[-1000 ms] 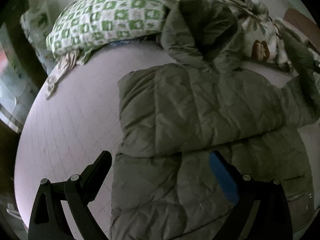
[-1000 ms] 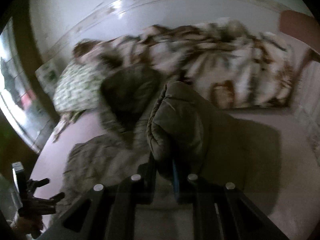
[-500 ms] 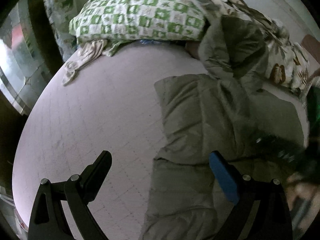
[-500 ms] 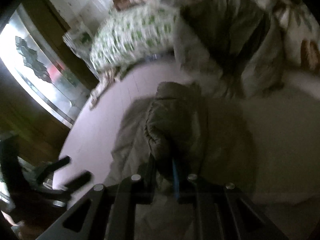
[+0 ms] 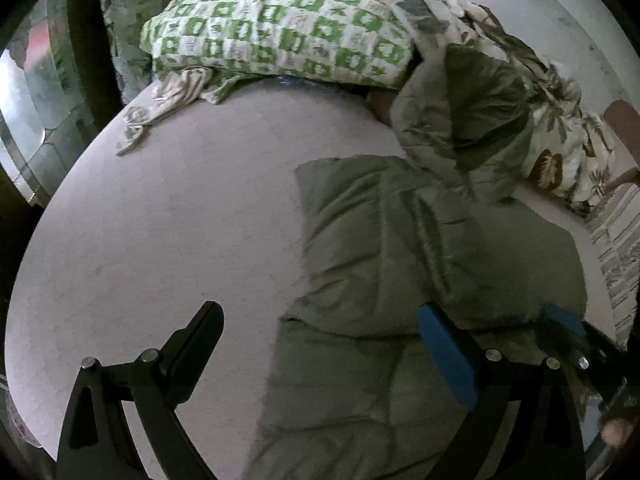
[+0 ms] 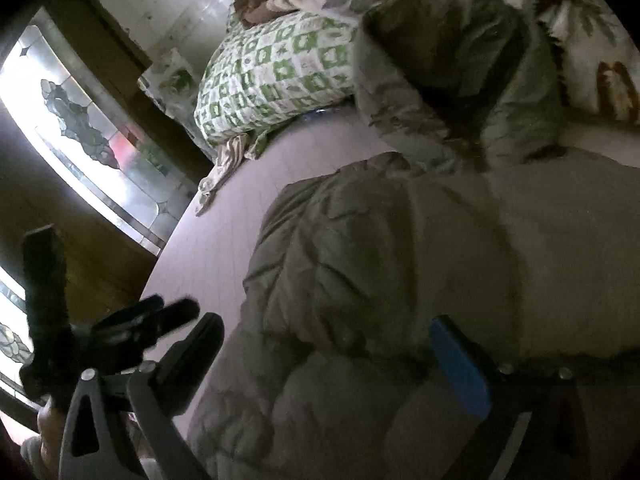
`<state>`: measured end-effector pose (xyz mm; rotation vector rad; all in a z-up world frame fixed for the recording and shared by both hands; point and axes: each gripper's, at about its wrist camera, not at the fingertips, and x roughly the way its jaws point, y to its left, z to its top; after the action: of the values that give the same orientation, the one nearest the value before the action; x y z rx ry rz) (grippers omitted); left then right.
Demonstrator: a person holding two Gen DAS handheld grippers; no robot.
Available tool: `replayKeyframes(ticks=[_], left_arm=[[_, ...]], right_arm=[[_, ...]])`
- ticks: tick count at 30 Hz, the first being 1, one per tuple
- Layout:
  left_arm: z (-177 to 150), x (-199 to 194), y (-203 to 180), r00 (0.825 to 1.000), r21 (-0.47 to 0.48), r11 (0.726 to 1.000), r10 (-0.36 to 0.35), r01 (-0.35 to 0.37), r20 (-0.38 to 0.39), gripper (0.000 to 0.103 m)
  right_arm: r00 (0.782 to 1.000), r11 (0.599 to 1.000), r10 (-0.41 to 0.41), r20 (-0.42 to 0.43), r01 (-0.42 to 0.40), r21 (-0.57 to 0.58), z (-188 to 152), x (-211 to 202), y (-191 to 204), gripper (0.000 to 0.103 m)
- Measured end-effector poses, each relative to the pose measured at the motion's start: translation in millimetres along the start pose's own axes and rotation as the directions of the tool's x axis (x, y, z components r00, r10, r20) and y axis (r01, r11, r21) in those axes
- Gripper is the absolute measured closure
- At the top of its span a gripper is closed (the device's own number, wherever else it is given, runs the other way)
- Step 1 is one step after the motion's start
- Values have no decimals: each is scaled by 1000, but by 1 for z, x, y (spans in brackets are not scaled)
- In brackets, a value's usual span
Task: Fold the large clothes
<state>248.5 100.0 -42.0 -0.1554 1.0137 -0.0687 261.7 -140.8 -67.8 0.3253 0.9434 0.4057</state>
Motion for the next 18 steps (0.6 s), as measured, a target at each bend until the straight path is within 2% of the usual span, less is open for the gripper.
replayKeyframes(ticks=[3, 6, 10, 12, 15, 18], left_arm=[[4, 10, -18, 1000, 7, 1000, -21, 21, -18, 5], [9, 26, -45, 998, 25, 999, -40, 42, -48, 5], [18, 48, -78, 997, 53, 997, -48, 52, -68, 5], [22, 59, -94, 997, 77, 996, -32, 37, -67, 5], [26, 74, -109, 997, 103, 994, -18, 26, -74, 5], [28, 88, -121, 996, 122, 992, -5, 16, -85, 5]], right_arm=[[998, 998, -58, 24, 57, 29, -8, -32, -30, 0], [987, 986, -154, 45, 150, 73, -13, -64, -73, 0], [946, 938, -321, 57, 308, 160, -13, -97, -139, 0], [923, 909, -379, 71, 357, 214, -9, -111, -172, 0], [907, 882, -415, 75, 380, 278, -4, -123, -209, 0], [908, 871, -413, 64, 374, 319, 6, -120, -239, 0]])
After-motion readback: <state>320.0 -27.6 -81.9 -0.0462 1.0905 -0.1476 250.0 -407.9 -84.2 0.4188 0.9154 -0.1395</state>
